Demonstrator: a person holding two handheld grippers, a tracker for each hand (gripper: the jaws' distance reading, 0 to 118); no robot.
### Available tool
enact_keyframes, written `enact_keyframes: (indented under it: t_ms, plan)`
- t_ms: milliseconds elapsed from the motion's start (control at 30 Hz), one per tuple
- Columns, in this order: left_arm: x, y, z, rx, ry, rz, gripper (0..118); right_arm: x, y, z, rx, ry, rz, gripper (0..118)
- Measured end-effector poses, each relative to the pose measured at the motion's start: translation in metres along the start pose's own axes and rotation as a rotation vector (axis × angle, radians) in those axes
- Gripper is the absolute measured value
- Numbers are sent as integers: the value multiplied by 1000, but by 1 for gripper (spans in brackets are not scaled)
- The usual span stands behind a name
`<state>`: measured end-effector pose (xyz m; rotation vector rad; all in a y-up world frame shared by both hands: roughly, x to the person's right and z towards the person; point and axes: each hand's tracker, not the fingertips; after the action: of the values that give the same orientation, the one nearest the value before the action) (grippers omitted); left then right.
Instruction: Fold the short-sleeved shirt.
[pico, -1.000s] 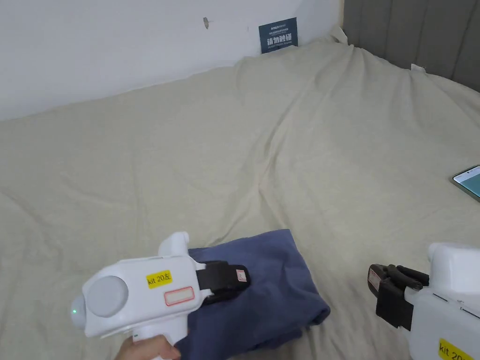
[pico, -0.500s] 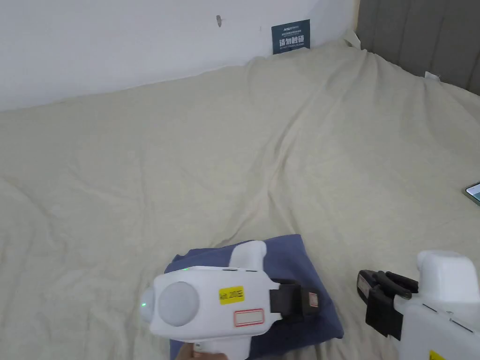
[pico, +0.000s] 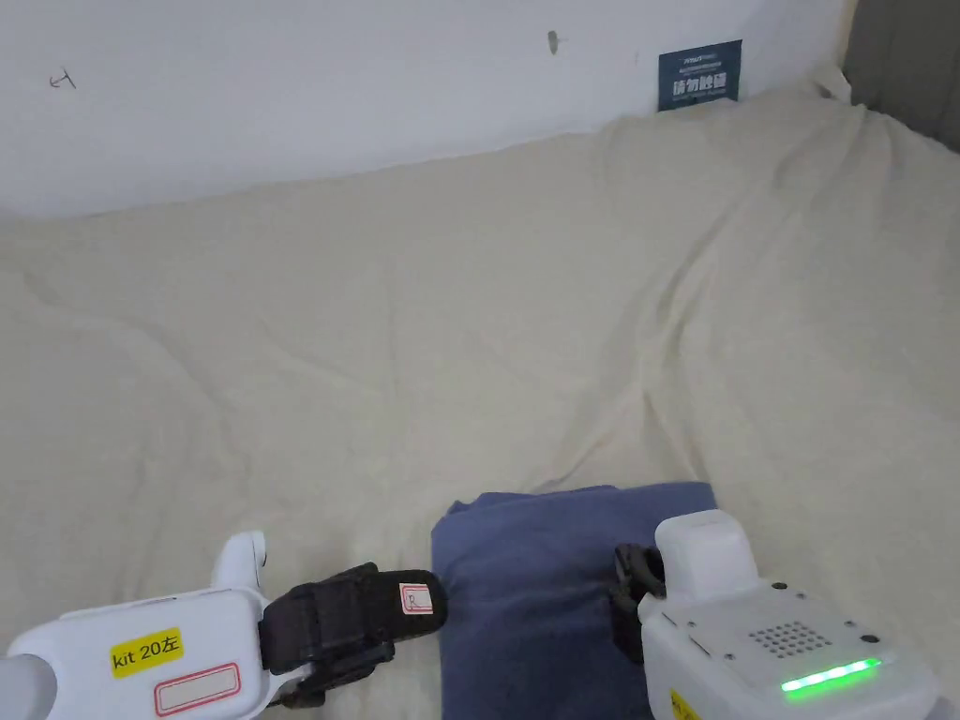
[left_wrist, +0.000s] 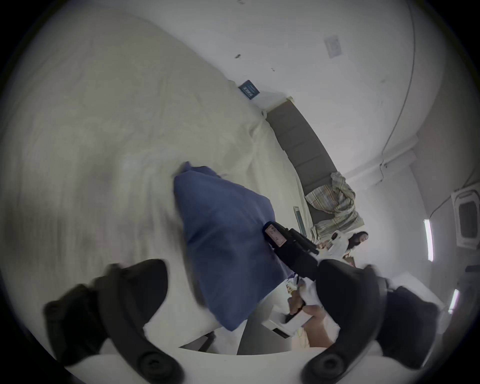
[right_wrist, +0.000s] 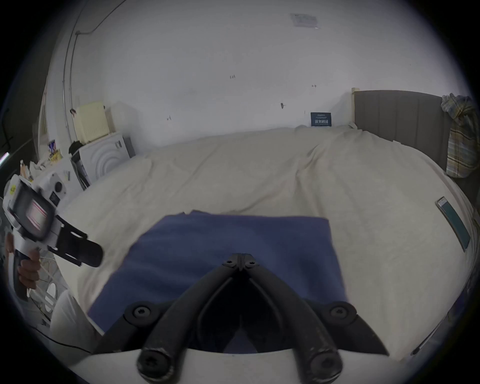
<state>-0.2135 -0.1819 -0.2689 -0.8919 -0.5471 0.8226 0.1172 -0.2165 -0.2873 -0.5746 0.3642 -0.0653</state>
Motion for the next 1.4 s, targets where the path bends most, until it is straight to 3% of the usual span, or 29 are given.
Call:
enact_keyframes:
  t_ms: [233, 367, 467, 533, 567, 600, 633, 733, 1067, 1233, 1400]
  plan:
    - [-42, 12, -52, -64, -46, 213, 116, 11, -13, -2, 26, -51, -16, 0]
    - [-31, 21, -81, -23, -195, 308, 112, 13, -18, 1, 40, -56, -22, 0]
    - [-27, 26, -111, -121, -78, 246, 96, 13, -18, 0, 44, -57, -41, 0]
    - [-22, 27, -112, -107, -87, 192, 86, 14, -19, 1, 43, -60, -43, 0]
    - [-21, 28, -110, -110, -76, 201, 73, 13, -19, 1, 44, -60, -41, 0]
    - [-22, 28, -105, -113, -17, 206, 35, 13, -19, 1, 43, -61, -38, 0]
    - [-25, 27, -103, -105, 50, 208, 30, 12, -18, 2, 41, -64, -36, 0]
    - [-40, 24, -100, -115, -80, 301, 27, 7, -12, 7, 35, -62, -20, 0]
    - [-20, 42, -56, -137, 12, 135, 26, -40, 16, 63, 254, -146, -4, 0]
    - [-39, 58, -5, -121, 69, 111, 26, -73, 37, 75, 346, -166, 31, 0]
    - [-70, 89, 66, -93, 214, 60, 26, -96, 48, 78, 378, -171, 31, 0]
